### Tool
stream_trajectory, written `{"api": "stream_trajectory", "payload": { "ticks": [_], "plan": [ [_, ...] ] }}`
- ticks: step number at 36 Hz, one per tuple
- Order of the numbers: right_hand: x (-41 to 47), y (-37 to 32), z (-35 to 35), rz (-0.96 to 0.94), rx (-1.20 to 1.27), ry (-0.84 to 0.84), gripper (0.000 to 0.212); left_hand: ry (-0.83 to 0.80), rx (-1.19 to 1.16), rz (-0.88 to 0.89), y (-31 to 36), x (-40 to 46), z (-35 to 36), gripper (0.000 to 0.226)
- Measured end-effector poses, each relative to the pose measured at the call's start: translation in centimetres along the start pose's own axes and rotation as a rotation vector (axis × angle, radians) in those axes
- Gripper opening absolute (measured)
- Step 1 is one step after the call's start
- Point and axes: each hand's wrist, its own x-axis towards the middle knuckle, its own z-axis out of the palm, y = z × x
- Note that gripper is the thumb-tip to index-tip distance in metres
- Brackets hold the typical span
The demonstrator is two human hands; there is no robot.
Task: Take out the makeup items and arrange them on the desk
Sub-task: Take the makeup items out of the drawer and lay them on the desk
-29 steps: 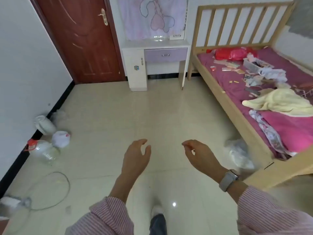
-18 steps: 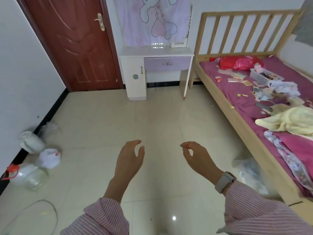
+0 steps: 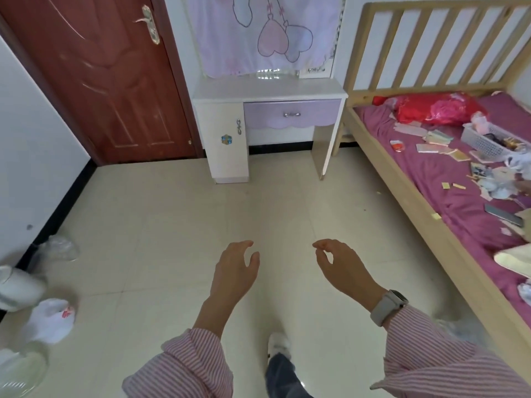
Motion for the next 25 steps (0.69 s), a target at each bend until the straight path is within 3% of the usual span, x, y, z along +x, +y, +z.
{"api": "stream_trajectory", "payload": {
  "ticks": [14,25],
  "plan": [
    [32.2,-5.5,1.5,-0.074,0.018,-0.065,0.024,0.108,0.004,-0.052,-1.0,30.4,-4.9,0.034],
    [56.4,-7.0,5.3,-0.008,-0.021,-0.026,0.025,0.075,-0.003,0.009,-4.4,55.6,-6.5,0.035]
  ]
}}
